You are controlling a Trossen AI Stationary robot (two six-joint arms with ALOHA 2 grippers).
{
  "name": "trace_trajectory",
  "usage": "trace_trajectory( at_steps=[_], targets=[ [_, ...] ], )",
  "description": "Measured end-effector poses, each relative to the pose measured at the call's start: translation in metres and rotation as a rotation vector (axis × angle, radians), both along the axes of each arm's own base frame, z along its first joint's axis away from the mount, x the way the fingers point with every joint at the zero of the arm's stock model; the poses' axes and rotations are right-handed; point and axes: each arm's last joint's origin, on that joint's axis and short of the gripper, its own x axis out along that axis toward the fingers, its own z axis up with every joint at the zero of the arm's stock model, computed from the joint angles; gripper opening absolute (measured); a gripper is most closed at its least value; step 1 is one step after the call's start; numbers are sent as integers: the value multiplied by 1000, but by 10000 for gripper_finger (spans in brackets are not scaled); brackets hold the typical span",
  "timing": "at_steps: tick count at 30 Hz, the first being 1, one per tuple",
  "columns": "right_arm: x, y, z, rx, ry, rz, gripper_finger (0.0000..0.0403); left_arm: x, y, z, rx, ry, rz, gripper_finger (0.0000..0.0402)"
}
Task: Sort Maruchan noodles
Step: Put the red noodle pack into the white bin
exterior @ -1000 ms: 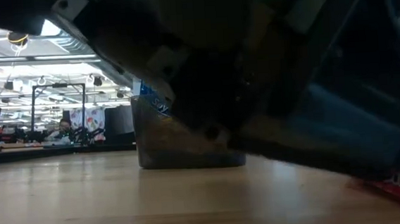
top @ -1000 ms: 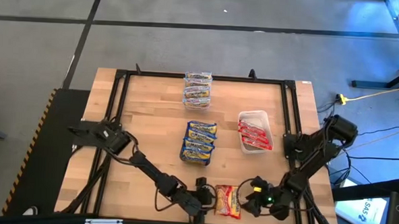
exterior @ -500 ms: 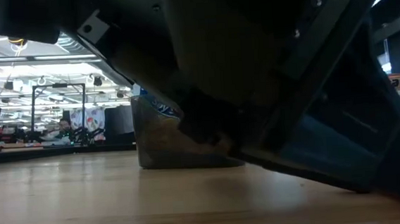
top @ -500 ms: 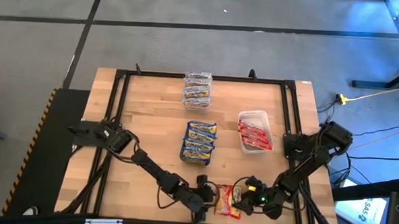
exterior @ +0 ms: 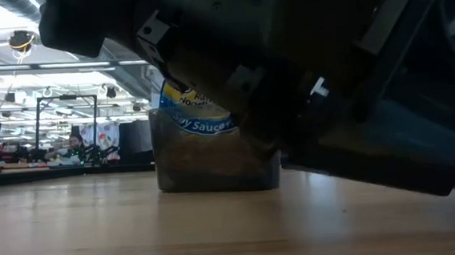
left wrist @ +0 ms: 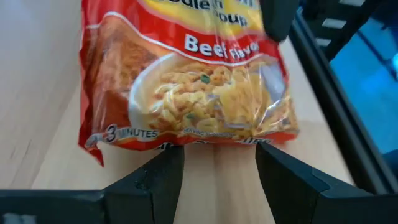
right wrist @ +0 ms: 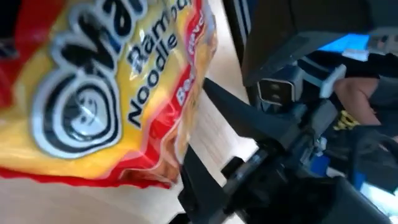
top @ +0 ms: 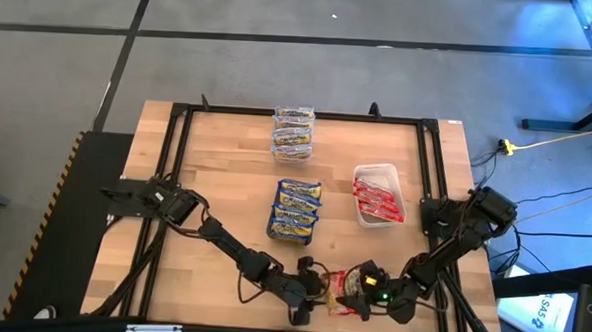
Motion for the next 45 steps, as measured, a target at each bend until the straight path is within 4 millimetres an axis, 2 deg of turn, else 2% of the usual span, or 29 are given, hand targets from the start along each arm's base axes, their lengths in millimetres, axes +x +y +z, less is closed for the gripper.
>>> trace_trajectory(
  at_steps=[5, 13, 18, 22, 26, 29, 36, 40, 45],
  targets=[
    [4, -2, 1, -30, -4, 32, 278, 2, -1, 3, -17, -37, 7, 195],
    [6, -2, 1, -117, -2, 126, 152, -1, -2, 2, -28, -8, 4, 195],
    [5, -2, 10, -195, -21, 221, 84, -16, -5, 21, -15, 125, -40, 195],
    [0, -7, 33, -281, -33, 282, 83, -36, -15, 33, 34, 236, -78, 195],
    [-13, -26, 66, -393, -2, 297, 95, -53, -26, 41, 64, 282, -87, 195],
    [-30, -48, 92, -474, 35, 279, 101, -59, -33, 41, 65, 295, -89, 195],
    [-58, -112, 149, -625, 216, 262, 83, -61, -36, 41, 64, 278, -57, 195],
    [-61, -134, 163, -697, 304, 287, 91, -61, -36, 42, 66, 273, -47, 195],
    [-52, -143, 161, -792, 367, 401, 93, -61, -36, 42, 66, 270, -45, 195]
  ],
)
